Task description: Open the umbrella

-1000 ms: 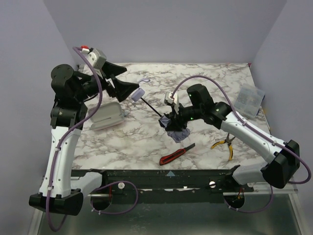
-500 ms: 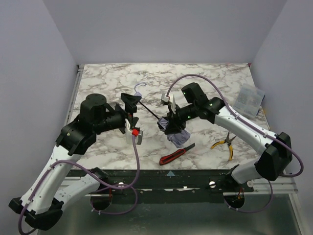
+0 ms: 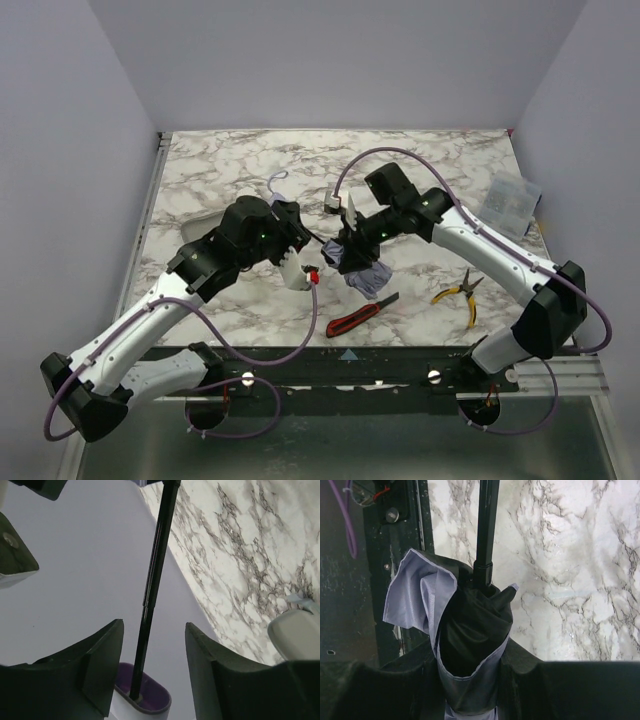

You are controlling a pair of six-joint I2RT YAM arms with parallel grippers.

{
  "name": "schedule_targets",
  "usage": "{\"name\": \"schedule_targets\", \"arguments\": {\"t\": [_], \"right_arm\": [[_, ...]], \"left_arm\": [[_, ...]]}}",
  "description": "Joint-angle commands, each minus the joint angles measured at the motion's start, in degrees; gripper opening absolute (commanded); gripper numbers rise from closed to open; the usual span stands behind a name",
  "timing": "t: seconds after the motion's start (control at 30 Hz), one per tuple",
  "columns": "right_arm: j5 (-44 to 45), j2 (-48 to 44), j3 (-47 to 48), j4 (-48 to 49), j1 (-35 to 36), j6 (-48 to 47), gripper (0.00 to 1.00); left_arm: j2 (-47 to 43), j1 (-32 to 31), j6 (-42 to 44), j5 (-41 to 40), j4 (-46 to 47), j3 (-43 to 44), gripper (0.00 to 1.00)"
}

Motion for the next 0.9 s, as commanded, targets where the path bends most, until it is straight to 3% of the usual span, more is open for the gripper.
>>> {"name": "schedule_targets", "arguments": {"t": [0.0,0.33,0.87], "right_arm": [[1.48,1.50,3.16,-5.07,-0.09,-3.38,0.00],[5.35,2.00,1.07,-10.35,-0.09,-6.73,0.00],[7.68,2.82,-2.18,-20.63,-2.21,-12.25,0.00]], "left_arm": [[2.15,1.28,1.98,-9.42,5.10,-0.68,0.50],[1.34,14.30,6.96,-8.35,6.75,-1.64,0.41],[5.26,33.40,15.28,-5.01,13.11,0.91,0.53]]}}
